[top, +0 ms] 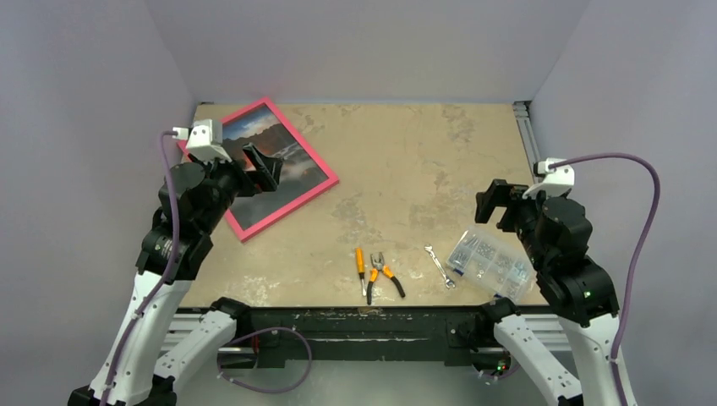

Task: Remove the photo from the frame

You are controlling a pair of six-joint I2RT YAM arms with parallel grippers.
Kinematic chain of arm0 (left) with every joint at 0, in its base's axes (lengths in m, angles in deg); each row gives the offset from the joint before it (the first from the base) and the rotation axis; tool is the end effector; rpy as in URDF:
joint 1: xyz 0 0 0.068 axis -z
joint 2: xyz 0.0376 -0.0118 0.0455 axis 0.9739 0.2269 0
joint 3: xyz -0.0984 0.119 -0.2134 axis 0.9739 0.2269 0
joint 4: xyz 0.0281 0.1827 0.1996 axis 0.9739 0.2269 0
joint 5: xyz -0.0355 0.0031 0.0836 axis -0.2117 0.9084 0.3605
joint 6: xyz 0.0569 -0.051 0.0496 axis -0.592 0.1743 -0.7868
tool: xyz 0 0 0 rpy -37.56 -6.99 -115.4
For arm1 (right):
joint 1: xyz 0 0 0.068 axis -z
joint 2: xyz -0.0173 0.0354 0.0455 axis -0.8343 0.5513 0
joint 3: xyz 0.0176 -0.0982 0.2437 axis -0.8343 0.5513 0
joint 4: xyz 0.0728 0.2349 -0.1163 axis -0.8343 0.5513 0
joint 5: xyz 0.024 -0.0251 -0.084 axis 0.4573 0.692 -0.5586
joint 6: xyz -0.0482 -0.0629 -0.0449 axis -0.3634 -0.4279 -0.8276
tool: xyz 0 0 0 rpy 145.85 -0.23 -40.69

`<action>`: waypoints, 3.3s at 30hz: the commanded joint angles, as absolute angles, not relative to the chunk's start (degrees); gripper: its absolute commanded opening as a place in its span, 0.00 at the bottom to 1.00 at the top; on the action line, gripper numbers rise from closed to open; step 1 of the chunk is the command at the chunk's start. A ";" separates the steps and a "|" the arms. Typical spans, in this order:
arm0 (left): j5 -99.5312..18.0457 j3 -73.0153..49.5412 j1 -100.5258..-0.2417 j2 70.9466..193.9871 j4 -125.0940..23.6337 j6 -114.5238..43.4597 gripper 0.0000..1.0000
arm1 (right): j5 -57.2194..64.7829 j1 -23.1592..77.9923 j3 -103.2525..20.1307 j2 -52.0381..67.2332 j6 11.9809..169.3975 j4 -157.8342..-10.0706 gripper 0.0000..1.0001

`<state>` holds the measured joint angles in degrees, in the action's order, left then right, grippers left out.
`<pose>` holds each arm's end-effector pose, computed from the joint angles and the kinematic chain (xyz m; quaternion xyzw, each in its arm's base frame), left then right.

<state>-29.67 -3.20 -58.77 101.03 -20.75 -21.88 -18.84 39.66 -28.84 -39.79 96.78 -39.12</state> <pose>0.2028 -0.0620 0.4105 -0.0630 0.7532 -0.2245 0.6150 0.1493 0.0233 0.3894 0.0507 0.7951 0.0522 0.6021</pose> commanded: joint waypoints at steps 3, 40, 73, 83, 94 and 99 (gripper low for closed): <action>-28.59 -0.63 -59.08 104.55 -20.60 -15.22 1.00 | -19.52 39.39 -30.96 -36.85 98.58 -40.55 0.99; -47.10 12.32 -96.15 135.08 -28.64 -4.05 0.97 | -7.38 39.41 -28.49 -39.15 102.15 -41.44 0.97; -30.34 10.43 -91.37 142.32 -17.14 -6.69 0.63 | -6.63 39.41 -25.79 -37.58 102.69 -44.53 0.95; -25.26 9.00 -91.53 139.01 -13.04 -7.62 0.72 | -6.23 39.42 -24.49 -32.82 104.09 -45.92 0.93; -28.95 8.29 -91.08 145.47 -14.63 -9.28 0.54 | -3.04 39.40 -30.39 -28.13 104.41 -45.03 0.91; -29.34 8.67 -90.88 145.17 -14.65 -9.54 0.42 | -1.47 39.40 -30.05 -28.01 105.10 -44.90 0.91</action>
<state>-29.08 9.56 -91.36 145.44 -13.82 -7.96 -3.83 39.62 -28.08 -27.88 104.06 -43.51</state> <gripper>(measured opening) 0.467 0.913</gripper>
